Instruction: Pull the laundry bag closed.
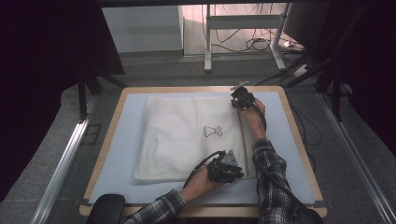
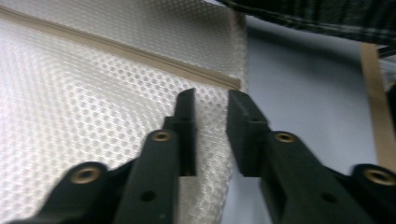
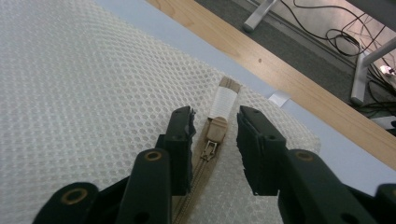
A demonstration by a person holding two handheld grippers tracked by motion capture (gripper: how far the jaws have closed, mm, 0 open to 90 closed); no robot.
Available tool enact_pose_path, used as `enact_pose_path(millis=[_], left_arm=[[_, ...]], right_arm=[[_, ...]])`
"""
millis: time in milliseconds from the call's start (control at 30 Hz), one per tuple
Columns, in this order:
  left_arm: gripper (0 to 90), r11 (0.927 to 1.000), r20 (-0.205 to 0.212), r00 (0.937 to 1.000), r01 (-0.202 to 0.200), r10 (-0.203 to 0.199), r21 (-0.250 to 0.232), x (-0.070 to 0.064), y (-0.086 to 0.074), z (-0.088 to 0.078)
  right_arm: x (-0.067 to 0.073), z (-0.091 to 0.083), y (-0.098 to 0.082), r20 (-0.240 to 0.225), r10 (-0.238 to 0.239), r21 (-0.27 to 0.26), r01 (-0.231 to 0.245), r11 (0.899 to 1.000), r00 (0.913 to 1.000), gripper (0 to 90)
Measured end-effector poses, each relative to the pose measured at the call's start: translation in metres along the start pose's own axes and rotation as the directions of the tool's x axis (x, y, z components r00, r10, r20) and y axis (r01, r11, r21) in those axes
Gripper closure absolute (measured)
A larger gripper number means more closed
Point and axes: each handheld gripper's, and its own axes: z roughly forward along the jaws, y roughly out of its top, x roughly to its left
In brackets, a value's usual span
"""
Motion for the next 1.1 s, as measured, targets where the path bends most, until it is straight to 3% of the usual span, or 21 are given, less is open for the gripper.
enact_pose_path(millis=[367,500,933,1100], left_arm=[[47.6,0.9998,-0.003,1.0,0.009,-0.009,-0.019,-0.002,0.004,-0.003],[39.9,0.9985,0.005,0.9996,0.027,-0.027,-0.048,-0.001,0.006,-0.006],[24.8,0.9998,0.006,0.9999,0.016,-0.016,-0.014,-0.002,0.006,-0.009],[21.4,0.9997,0.009,0.9998,0.016,-0.016,-0.019,-0.005,0.004,-0.015]], right_arm=[[0.0,-0.014,-0.005,-0.044,0.015,-0.022,-0.016,1.0,0.9989,51.8],[-0.002,-0.021,-0.009,-0.065,0.022,-0.032,-0.024,0.999,0.9977,46.3],[-0.006,-0.037,-0.017,-0.112,0.043,-0.046,-0.049,0.998,0.9928,34.3],[-0.007,-0.045,-0.016,-0.153,0.067,-0.052,-0.075,0.996,0.986,30.3]])
